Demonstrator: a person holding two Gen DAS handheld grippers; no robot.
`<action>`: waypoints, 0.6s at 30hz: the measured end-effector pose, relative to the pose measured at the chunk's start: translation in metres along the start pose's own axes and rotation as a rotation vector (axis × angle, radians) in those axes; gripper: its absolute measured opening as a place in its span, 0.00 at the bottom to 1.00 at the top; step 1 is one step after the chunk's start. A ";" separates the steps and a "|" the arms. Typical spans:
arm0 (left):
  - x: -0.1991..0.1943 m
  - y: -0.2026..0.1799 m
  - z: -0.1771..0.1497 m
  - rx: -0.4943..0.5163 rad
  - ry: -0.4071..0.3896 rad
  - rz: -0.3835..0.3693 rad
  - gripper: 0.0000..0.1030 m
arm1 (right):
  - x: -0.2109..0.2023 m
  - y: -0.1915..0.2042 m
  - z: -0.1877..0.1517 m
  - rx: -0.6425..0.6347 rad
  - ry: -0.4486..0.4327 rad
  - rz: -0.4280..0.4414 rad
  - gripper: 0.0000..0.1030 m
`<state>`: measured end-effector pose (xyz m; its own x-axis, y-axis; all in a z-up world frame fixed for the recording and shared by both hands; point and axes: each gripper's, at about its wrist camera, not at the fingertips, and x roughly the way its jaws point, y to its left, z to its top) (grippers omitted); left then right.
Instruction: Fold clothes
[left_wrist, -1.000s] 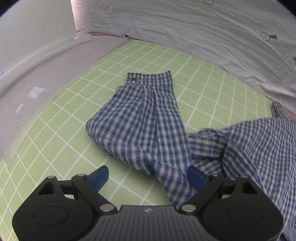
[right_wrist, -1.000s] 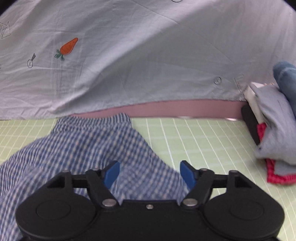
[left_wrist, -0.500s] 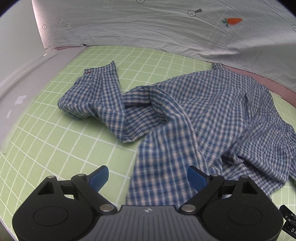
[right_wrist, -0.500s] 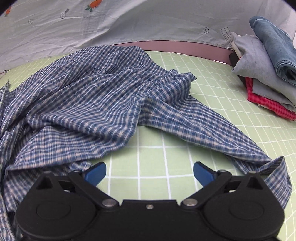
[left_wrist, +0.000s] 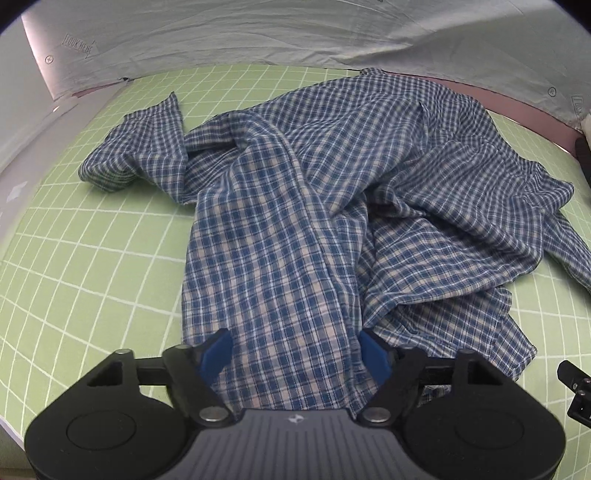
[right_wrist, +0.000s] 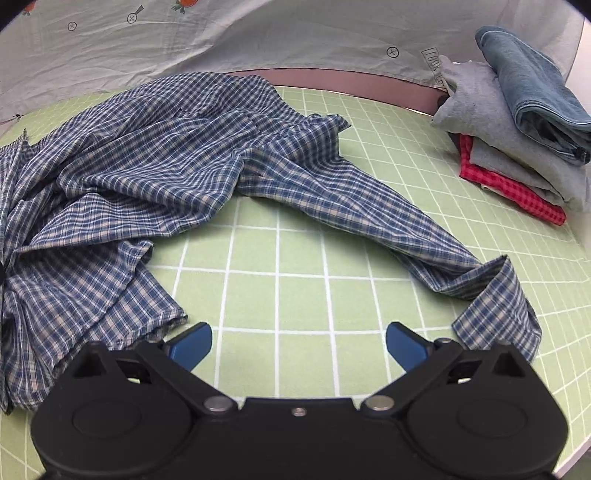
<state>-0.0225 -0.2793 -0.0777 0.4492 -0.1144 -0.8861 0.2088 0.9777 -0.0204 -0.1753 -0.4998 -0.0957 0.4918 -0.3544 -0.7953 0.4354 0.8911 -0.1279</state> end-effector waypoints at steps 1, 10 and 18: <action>-0.002 0.006 0.000 -0.027 -0.001 -0.017 0.48 | -0.001 0.001 -0.001 -0.001 0.000 0.006 0.99; -0.037 0.068 -0.005 -0.213 -0.073 -0.085 0.09 | -0.003 0.027 0.000 -0.010 -0.004 0.020 0.99; -0.037 0.142 -0.008 -0.303 -0.076 0.004 0.06 | -0.007 0.064 0.017 0.074 -0.031 0.019 0.99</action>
<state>-0.0160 -0.1353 -0.0518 0.5157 -0.1121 -0.8494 -0.0565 0.9848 -0.1642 -0.1382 -0.4450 -0.0888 0.5234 -0.3470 -0.7783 0.4795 0.8750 -0.0676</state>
